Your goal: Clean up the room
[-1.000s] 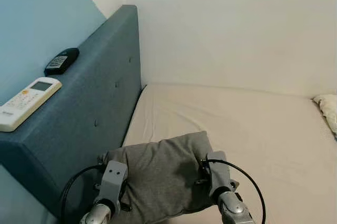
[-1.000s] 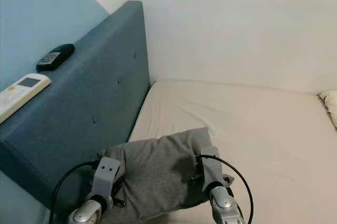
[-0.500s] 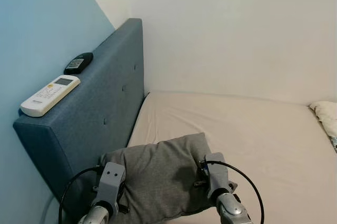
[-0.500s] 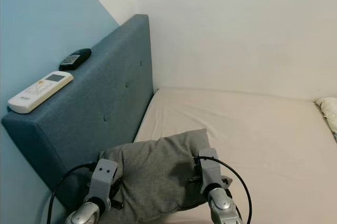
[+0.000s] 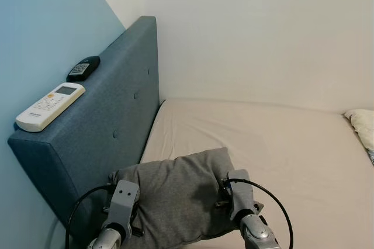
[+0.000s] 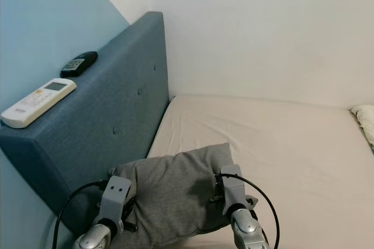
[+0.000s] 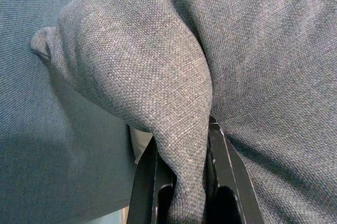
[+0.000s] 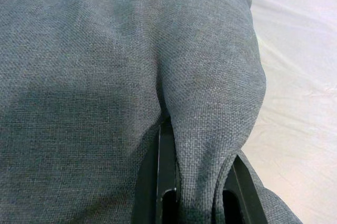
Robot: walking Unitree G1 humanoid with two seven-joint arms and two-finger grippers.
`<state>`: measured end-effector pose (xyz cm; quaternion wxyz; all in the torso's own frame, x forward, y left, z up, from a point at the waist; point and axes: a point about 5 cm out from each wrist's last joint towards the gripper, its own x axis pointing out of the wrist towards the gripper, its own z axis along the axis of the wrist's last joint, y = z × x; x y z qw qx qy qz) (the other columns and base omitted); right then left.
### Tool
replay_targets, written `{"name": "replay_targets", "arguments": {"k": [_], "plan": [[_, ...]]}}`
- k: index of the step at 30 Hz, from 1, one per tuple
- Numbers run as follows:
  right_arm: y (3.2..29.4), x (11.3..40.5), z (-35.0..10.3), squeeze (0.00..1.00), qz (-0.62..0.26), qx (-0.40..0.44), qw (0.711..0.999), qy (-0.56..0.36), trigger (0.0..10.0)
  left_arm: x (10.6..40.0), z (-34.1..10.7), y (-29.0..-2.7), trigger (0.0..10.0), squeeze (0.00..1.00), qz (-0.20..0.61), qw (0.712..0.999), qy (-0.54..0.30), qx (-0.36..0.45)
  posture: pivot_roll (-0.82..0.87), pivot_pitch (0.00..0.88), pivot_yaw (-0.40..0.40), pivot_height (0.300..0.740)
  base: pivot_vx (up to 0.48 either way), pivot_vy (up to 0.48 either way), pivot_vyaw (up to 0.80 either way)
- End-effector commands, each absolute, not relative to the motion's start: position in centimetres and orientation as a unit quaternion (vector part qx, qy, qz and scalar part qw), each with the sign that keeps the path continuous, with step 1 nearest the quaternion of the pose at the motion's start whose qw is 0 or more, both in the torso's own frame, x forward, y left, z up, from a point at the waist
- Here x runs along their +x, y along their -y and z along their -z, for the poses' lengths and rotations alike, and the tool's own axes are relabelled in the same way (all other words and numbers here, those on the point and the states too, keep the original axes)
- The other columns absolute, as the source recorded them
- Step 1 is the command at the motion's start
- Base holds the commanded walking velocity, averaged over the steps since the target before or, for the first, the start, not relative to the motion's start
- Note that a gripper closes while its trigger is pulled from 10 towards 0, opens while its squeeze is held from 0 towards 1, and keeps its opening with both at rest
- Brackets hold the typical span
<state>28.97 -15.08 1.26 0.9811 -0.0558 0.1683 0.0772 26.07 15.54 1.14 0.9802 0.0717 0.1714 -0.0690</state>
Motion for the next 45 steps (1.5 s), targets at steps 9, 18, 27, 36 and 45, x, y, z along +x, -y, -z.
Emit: {"name": "replay_targets", "arguments": {"k": [9, 18, 27, 36, 45], "plan": [[14.75, 29.07, -1.28, 0.00, -0.088, -0.065, 0.979, -0.170, 10.0, 26.69, -1.89, -15.45, 10.0, 0.00, 0.067, 0.982, -0.156, 0.079, 0.00, 0.081, -0.042, 0.740, 0.000, 0.000, 0.00], [14.82, 29.25, -1.51, 0.00, -0.081, -0.056, 0.981, -0.165, 10.0, 27.07, -2.35, -15.17, 10.0, 0.00, 0.068, 0.984, -0.148, 0.075, 0.01, 0.092, -0.043, 0.740, 0.000, 0.000, 0.00], [15.11, 29.57, -1.86, 0.00, -0.075, -0.053, 0.983, -0.159, 10.0, 27.23, -2.60, -15.08, 10.0, 0.00, 0.068, 0.985, -0.142, 0.074, 0.00, 0.093, -0.043, 0.740, 0.000, 0.000, 0.00], [15.18, 29.48, -1.76, 0.00, -0.075, -0.054, 0.983, -0.161, 10.0, 27.26, -2.59, -15.07, 10.0, 0.00, 0.066, 0.984, -0.145, 0.079, 0.00, 0.096, -0.043, 0.740, 0.000, 0.000, 0.00], [15.13, 29.44, -1.71, 0.00, -0.075, -0.052, 0.983, -0.162, 10.0, 27.38, -2.71, -15.08, 10.0, 0.00, 0.066, 0.985, -0.143, 0.076, 0.00, 0.094, -0.043, 0.740, 0.000, 0.000, 0.00]]}}
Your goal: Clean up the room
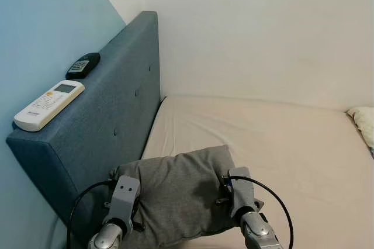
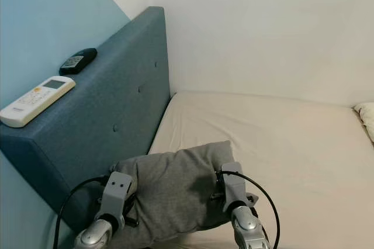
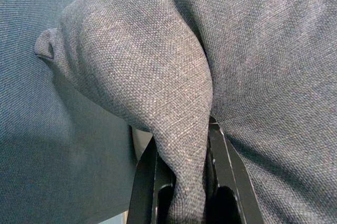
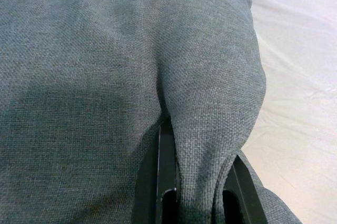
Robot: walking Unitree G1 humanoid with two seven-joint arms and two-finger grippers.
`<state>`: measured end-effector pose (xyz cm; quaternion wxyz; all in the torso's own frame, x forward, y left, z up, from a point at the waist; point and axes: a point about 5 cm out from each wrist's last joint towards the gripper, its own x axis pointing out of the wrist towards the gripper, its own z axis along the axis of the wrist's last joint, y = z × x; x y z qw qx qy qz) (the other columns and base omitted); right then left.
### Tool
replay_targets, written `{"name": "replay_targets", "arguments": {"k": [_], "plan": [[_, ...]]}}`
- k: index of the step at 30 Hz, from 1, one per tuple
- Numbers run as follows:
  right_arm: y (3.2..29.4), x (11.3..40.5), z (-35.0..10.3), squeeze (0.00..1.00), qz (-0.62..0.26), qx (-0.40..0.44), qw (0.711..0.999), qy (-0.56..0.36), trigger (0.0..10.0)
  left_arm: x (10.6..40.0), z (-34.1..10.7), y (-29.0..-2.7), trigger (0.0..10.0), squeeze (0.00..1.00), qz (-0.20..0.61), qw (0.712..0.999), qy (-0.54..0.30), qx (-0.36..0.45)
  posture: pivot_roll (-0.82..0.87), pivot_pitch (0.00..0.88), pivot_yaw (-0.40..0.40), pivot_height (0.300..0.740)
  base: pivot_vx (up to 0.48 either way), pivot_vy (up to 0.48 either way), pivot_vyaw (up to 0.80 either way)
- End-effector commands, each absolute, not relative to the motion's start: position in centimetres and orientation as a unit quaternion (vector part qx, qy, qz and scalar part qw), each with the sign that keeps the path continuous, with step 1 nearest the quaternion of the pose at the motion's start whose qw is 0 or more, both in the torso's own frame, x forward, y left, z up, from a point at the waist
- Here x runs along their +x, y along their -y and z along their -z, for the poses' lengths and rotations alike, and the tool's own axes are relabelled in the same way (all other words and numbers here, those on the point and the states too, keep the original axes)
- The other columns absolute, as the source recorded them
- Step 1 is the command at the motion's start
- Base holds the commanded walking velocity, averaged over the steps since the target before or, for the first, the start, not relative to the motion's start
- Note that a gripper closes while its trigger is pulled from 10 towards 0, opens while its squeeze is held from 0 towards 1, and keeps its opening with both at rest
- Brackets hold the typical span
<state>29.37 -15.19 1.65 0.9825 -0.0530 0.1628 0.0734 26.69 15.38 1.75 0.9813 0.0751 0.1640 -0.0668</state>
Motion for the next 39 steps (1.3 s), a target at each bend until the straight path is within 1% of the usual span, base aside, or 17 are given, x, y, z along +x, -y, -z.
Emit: {"name": "replay_targets", "arguments": {"k": [1, 11, 30, 39], "plan": [[15.15, 29.43, -1.69, 0.00, -0.075, -0.049, 0.982, -0.164, 10.0, 27.38, -2.73, -15.04, 10.0, 0.00, 0.067, 0.985, -0.143, 0.074, 0.00, 0.095, -0.043, 0.740, 0.000, 0.000, 0.00], [15.19, 29.45, -1.72, 0.00, -0.075, -0.049, 0.982, -0.164, 10.0, 27.37, -2.81, -14.99, 10.0, 0.00, 0.070, 0.985, -0.141, 0.069, 0.00, 0.093, -0.044, 0.740, 0.000, 0.000, 0.00], [15.27, 29.51, -1.74, 0.00, -0.075, -0.051, 0.982, -0.165, 10.0, 27.38, -2.90, -14.91, 10.0, 0.00, 0.072, 0.986, -0.138, 0.062, 0.00, 0.094, -0.048, 0.740, 0.308, 0.000, 0.00], [15.23, 29.53, -1.73, 0.00, -0.078, -0.053, 0.981, -0.167, 10.0, 27.33, -2.83, -15.14, 10.0, 0.00, 0.060, 0.986, -0.139, 0.062, 0.00, 0.094, -0.051, 0.740, 0.000, 0.000, 0.00]]}}
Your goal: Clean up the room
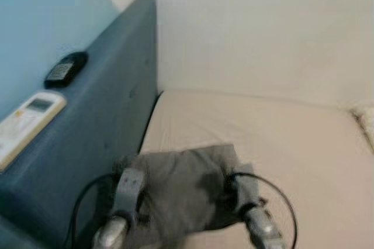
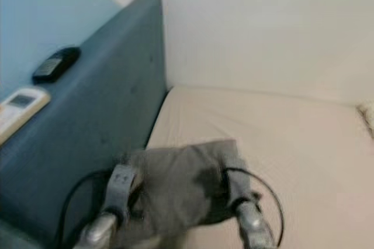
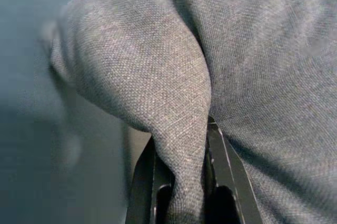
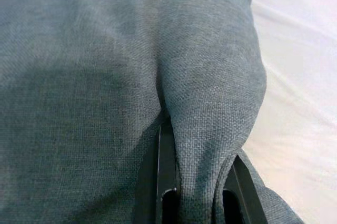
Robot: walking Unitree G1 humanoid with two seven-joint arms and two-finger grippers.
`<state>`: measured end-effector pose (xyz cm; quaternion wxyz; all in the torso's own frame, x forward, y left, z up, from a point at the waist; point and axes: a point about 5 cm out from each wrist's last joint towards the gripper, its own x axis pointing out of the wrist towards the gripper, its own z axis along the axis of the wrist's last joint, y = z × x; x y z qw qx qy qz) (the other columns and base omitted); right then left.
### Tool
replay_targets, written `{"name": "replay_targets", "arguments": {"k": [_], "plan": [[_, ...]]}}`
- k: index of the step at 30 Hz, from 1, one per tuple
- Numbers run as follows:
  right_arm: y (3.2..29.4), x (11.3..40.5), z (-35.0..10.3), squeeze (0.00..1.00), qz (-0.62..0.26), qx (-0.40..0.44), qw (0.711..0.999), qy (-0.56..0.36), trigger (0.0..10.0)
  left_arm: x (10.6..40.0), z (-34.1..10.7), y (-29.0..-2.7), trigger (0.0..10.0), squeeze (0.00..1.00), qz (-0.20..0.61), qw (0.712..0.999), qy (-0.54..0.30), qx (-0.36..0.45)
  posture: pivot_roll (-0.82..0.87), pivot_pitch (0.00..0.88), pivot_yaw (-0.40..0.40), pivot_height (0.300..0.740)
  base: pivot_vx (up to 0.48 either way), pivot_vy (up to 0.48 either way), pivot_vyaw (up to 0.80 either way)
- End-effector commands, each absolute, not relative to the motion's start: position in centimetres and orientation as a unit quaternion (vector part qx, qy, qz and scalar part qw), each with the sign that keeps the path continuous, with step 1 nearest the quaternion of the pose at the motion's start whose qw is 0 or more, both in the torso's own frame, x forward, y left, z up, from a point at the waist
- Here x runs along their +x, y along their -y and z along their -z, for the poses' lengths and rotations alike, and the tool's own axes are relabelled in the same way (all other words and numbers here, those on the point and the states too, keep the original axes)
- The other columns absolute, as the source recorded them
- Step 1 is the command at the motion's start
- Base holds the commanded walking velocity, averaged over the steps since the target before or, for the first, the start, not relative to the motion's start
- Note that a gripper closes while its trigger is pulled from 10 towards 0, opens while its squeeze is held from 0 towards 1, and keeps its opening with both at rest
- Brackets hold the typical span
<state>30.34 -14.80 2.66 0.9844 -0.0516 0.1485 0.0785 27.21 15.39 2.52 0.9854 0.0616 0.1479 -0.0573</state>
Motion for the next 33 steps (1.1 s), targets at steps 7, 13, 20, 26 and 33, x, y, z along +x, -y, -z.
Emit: {"name": "replay_targets", "arguments": {"k": [7, 13, 20, 26, 33], "plan": [[15.15, 29.51, -1.69, 0.00, -0.079, -0.053, 0.981, -0.168, 10.0, 27.33, -2.82, -15.12, 10.0, 0.00, 0.062, 0.986, -0.141, 0.061, 0.00, 0.095, -0.049, 0.740, 0.000, 0.000, 0.00], [15.17, 29.49, -1.65, 0.00, -0.078, -0.052, 0.981, -0.168, 10.0, 27.34, -2.82, -15.12, 10.0, 0.00, 0.063, 0.986, -0.142, 0.060, 0.00, 0.096, -0.049, 0.740, 0.000, 0.000, 0.00], [14.99, 29.48, -1.64, 0.00, -0.079, -0.050, 0.981, -0.168, 10.0, 27.36, -2.88, -15.17, 10.0, 0.00, 0.062, 0.986, -0.141, 0.058, 0.01, 0.093, -0.049, 0.740, 0.000, 0.000, 0.00], [14.89, 29.59, -1.78, 0.00, -0.084, -0.056, 0.981, -0.164, 10.0, 27.36, -2.96, -15.16, 10.0, 0.00, 0.061, 0.987, -0.140, 0.052, 0.01, 0.090, -0.049, 0.740, 0.000, 0.000, 0.00], [15.17, 29.99, -2.34, 0.00, -0.082, -0.050, 0.983, -0.153, 10.0, 27.50, -3.12, -15.11, 10.0, 0.00, 0.049, 0.989, -0.137, 0.032, 0.00, 0.081, -0.048, 0.740, 0.000, 0.000, 0.00]]}}
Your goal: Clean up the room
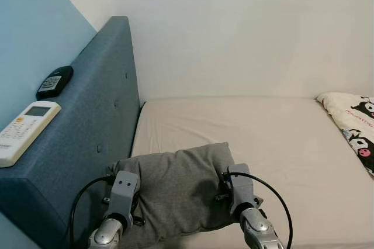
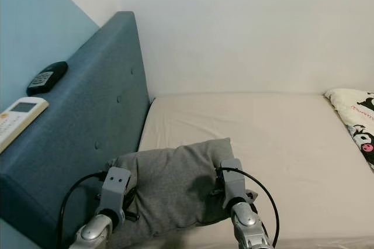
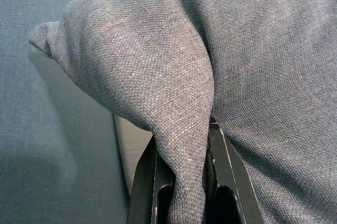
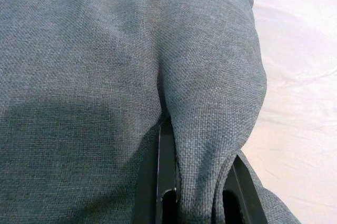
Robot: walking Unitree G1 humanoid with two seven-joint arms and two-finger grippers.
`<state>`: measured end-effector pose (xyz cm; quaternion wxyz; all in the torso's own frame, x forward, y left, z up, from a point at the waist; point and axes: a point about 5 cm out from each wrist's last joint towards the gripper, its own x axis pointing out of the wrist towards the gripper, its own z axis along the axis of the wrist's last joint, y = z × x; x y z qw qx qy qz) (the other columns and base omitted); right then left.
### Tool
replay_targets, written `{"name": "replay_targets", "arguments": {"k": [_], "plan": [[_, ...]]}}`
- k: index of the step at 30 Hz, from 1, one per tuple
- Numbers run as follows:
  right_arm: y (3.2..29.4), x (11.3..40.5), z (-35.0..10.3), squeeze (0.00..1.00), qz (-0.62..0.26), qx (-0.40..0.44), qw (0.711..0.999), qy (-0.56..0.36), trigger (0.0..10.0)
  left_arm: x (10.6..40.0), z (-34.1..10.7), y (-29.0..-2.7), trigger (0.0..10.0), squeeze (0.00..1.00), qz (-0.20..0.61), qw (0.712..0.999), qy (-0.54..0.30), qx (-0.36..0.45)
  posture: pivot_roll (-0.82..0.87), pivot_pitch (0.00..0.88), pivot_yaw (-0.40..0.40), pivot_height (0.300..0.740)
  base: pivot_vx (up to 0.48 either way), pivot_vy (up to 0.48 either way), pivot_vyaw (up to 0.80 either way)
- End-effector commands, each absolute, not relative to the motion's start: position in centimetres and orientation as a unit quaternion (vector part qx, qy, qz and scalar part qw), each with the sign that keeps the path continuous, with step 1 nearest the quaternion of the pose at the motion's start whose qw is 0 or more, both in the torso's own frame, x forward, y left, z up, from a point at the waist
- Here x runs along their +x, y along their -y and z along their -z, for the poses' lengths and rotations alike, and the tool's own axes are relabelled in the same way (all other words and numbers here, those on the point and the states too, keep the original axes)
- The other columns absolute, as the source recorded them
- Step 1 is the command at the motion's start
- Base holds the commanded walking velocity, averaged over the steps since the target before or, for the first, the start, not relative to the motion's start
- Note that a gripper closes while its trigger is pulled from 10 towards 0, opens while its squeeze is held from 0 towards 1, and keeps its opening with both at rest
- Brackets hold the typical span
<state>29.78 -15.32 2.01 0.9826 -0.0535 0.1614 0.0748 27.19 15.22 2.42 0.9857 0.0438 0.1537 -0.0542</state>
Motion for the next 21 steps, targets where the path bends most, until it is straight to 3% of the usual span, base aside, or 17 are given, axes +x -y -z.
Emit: {"name": "replay_targets", "arguments": {"k": [1, 21], "plan": [[15.22, 30.06, -2.46, 0.00, -0.083, -0.055, 0.984, -0.150, 10.0, 27.50, -3.14, -15.09, 10.0, 0.00, 0.048, 0.989, -0.136, 0.030, 0.00, 0.081, -0.048, 0.740, 0.000, 0.000, 0.00], [14.94, 30.40, -2.86, 0.00, -0.091, -0.060, 0.984, -0.142, 10.0, 27.79, -3.54, -15.27, 10.0, 0.00, 0.039, 0.991, -0.124, 0.031, 0.00, 0.075, -0.047, 0.740, 0.000, 0.000, 0.00]]}}
